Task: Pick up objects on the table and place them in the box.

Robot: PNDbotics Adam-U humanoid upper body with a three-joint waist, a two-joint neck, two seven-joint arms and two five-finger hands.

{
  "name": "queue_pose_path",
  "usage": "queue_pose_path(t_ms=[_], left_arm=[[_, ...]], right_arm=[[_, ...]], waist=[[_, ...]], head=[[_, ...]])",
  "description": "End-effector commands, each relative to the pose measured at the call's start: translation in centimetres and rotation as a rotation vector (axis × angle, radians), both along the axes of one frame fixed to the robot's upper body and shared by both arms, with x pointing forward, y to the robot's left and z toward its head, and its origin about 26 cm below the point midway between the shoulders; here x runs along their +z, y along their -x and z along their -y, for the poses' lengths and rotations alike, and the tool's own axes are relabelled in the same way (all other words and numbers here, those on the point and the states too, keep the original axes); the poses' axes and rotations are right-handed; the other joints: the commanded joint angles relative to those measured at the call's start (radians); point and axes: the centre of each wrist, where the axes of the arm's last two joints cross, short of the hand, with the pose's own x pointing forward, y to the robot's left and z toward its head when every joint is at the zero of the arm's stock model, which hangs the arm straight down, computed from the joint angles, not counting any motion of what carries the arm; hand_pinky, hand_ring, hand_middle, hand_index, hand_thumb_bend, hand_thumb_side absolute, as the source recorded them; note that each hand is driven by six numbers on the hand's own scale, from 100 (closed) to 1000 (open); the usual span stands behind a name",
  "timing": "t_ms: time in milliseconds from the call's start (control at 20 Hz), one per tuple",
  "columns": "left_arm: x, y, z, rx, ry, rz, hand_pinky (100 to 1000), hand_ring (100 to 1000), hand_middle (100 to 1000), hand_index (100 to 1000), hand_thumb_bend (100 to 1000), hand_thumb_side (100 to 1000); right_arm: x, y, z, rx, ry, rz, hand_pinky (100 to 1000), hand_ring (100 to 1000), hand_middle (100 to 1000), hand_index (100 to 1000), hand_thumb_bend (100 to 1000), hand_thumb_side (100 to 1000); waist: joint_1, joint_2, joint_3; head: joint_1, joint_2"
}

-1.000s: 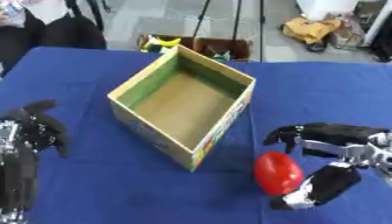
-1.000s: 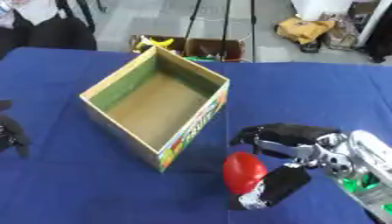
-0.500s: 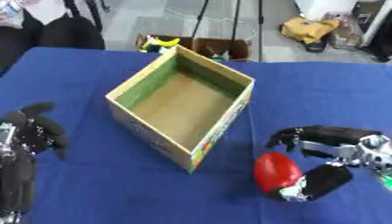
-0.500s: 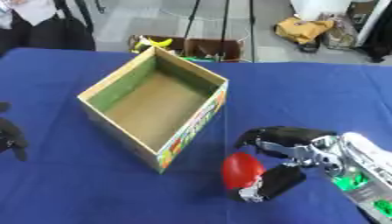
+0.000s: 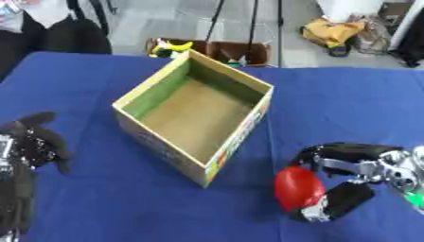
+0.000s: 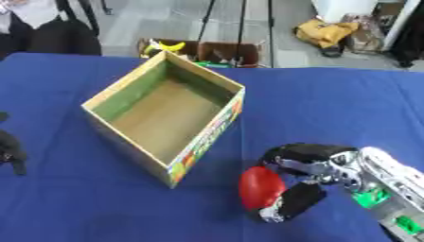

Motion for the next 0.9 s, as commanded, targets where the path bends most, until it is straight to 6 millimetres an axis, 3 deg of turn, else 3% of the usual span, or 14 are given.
queue_pose_path(t_ms=[50,200,300,450,650,900], left_arm=[[0.79,0.21,0.04,-0.007,-0.012,0.032,269,402,426,741,100,1000],[0.80,0.21,0.05,-0.007,-0.012,0.032,269,402,426,741,100,1000],[0.81,0.21,0.05,-0.007,-0.012,0.032,269,403,426,741,100,1000],[0.81,0.21,0.06,-0.007,-0.012,0.032,269,404,426,742,100,1000],[0.81,0.20,0.06,-0.007,-0.012,0.032,269,404,427,742,100,1000],[0.81,0.20,0.07,-0.008,-0.012,0.032,269,405,427,742,100,1000]], right_arm=[[0.81,0.13,0.13,-0.033,-0.008,-0.022,423,642,859,944,496,571],[0.65,-0.02,0.29,-0.046,-0.018,-0.018,425,625,867,954,463,479],[0.47,-0.20,0.45,-0.056,-0.028,-0.018,432,622,863,949,407,457],[0.25,-0.45,0.65,-0.066,-0.046,-0.008,429,616,852,938,394,430],[0.07,-0.57,0.72,-0.065,-0.074,0.024,397,591,802,880,389,429],[-0.12,-0.71,0.78,-0.071,-0.108,0.057,357,571,659,712,375,460]], waist=[[0.001,-0.017,0.000],[0.001,-0.016,0.000],[0.001,-0.016,0.000],[0.000,-0.016,0.001],[-0.001,-0.015,0.001],[-0.001,-0.014,0.002]], head=[[-0.002,-0.011],[-0.002,-0.012],[-0.002,-0.012],[-0.002,-0.013],[-0.003,-0.012],[-0.003,-0.012]])
